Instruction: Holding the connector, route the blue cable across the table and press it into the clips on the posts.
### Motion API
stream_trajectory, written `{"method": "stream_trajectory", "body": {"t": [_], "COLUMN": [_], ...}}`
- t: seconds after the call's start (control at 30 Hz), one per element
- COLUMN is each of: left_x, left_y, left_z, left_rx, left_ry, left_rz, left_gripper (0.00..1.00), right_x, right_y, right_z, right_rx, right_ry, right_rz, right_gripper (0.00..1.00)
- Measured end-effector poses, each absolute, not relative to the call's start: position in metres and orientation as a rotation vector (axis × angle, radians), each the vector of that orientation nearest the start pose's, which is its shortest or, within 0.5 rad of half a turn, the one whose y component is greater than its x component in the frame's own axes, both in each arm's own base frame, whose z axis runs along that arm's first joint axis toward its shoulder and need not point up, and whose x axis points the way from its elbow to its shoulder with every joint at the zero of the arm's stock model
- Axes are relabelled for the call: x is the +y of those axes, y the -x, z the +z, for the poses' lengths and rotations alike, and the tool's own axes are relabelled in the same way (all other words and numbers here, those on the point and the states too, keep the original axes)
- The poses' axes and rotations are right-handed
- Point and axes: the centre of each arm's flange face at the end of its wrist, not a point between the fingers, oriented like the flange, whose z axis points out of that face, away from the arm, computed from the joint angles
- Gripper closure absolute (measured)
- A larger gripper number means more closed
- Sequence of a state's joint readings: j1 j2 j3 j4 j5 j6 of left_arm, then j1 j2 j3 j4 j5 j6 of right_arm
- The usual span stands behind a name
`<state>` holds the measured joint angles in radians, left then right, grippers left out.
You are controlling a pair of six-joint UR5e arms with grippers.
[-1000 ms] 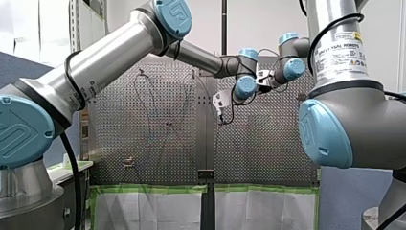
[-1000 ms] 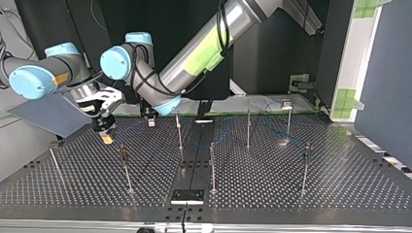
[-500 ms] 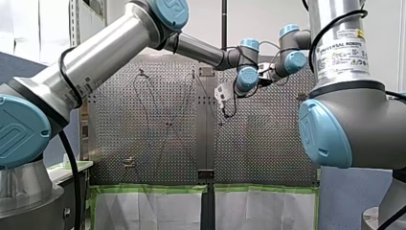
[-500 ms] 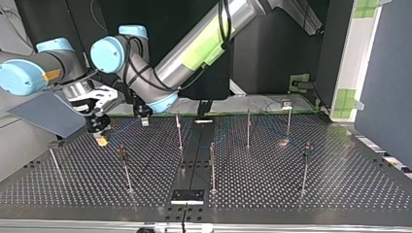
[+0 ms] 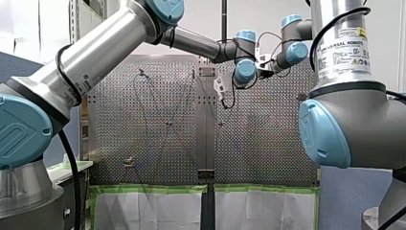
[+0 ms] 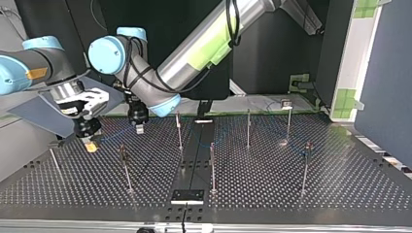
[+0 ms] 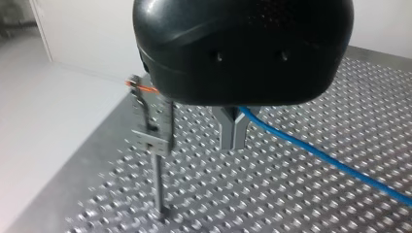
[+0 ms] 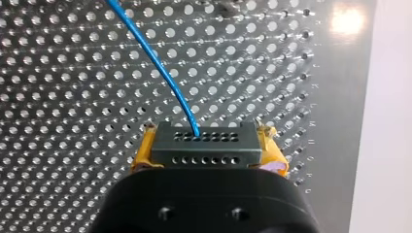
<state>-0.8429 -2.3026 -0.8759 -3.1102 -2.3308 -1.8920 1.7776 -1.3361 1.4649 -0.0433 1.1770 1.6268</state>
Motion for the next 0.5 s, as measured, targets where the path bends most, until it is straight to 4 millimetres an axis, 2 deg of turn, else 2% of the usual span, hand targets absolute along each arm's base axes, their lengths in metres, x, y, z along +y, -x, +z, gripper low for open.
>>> {"method": "stream_trajectory", "body": {"t": [0.23, 0.5], "left_x": [-0.597, -0.588], "left_y": [-0.461, -0.475], "left_z": [0.39, 0.398], "left_rx": [1.517, 1.499], "left_ry": [0.197, 0.219], "left_rz": [-0.346, -0.342], "left_gripper": [1.0, 1.0], "right_x": [-0.526, -0.528], "right_y": [-0.285, -0.286], "right_z": [0.427, 0.44], "right_rx": [-0.98, -0.966], "right_ry": [-1.685, -1.678], "right_rz": [1.644, 1.654], "right_gripper": [1.0, 1.0]}}
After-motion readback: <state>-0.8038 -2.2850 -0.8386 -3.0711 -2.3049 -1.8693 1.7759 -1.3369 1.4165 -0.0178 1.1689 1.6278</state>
